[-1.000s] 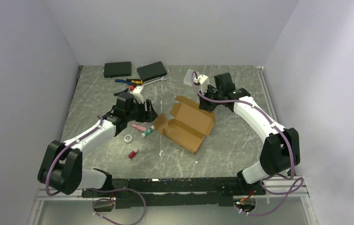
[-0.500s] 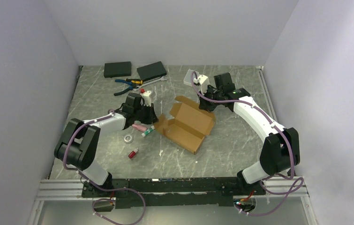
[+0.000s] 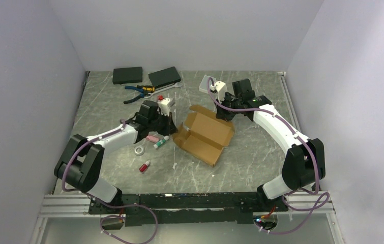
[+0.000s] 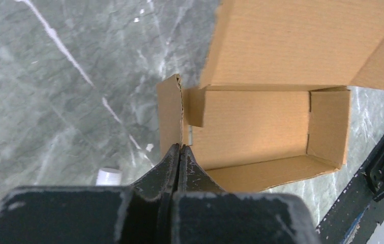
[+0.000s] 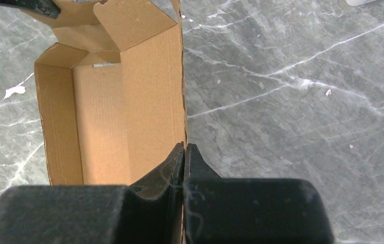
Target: Fold the paper box
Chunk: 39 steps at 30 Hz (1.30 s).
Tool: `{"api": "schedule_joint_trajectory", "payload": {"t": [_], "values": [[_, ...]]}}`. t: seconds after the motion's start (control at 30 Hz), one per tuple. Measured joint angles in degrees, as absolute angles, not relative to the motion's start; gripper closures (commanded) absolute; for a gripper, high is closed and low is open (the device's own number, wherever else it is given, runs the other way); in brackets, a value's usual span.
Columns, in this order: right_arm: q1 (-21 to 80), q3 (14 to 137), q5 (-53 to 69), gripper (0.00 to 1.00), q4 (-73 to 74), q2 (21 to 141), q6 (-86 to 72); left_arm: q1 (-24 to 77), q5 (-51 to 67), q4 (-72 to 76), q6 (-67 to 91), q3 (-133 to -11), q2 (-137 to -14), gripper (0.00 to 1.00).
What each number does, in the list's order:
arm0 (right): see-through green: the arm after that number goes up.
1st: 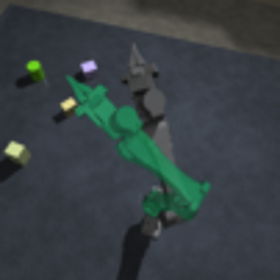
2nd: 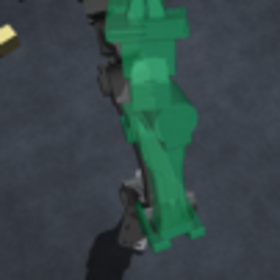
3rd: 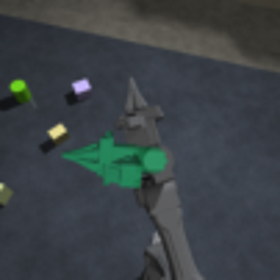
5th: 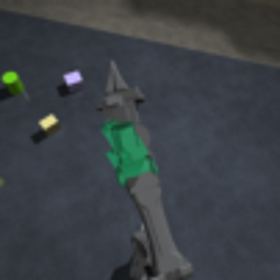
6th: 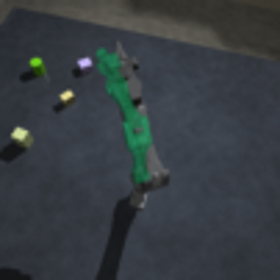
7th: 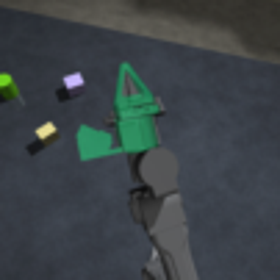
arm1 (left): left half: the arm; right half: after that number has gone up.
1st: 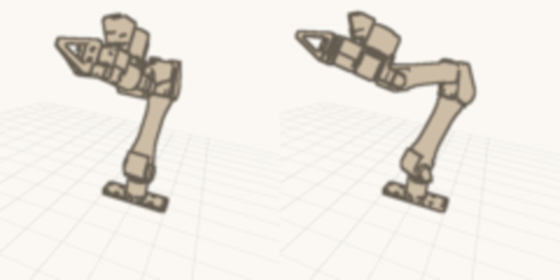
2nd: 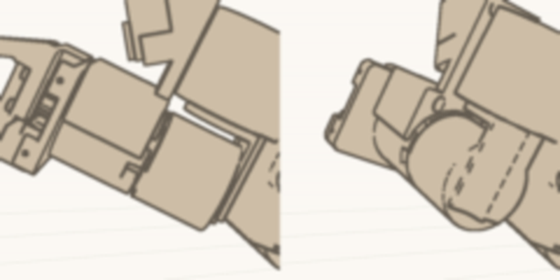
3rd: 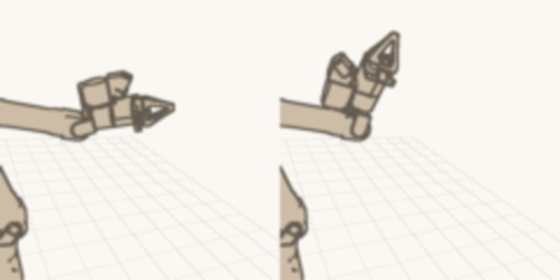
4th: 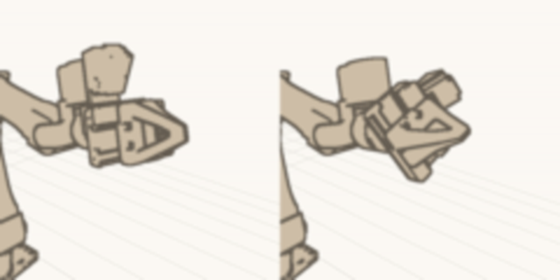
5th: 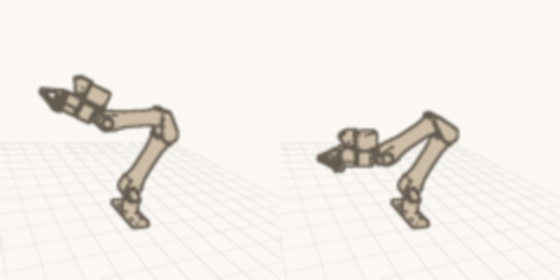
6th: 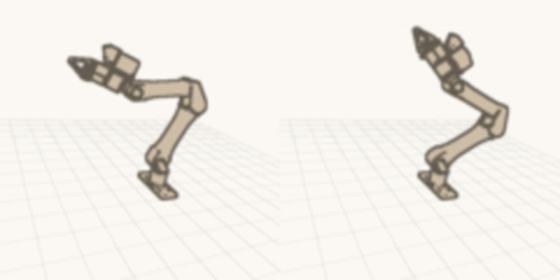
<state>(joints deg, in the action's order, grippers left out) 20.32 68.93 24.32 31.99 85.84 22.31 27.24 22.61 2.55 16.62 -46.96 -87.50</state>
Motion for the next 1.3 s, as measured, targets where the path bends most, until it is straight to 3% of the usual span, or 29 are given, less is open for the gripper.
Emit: {"api": "schedule_joint_trajectory", "payload": {"t": [0.7, 1.3], "values": [[20.4, 68.5, 20.8, 1.0, 31.4, 85.8, 21.2, 32.0, 17.6, 0.8, 17.2, -47.9, -86.0, 1.0], [21.1, 68.4, 19.5, 1.0, 31.1, 86.1, 19.9, 32.5, 20.6, 1.6, 17.0, -47.6, -84.2, 1.0]]}}
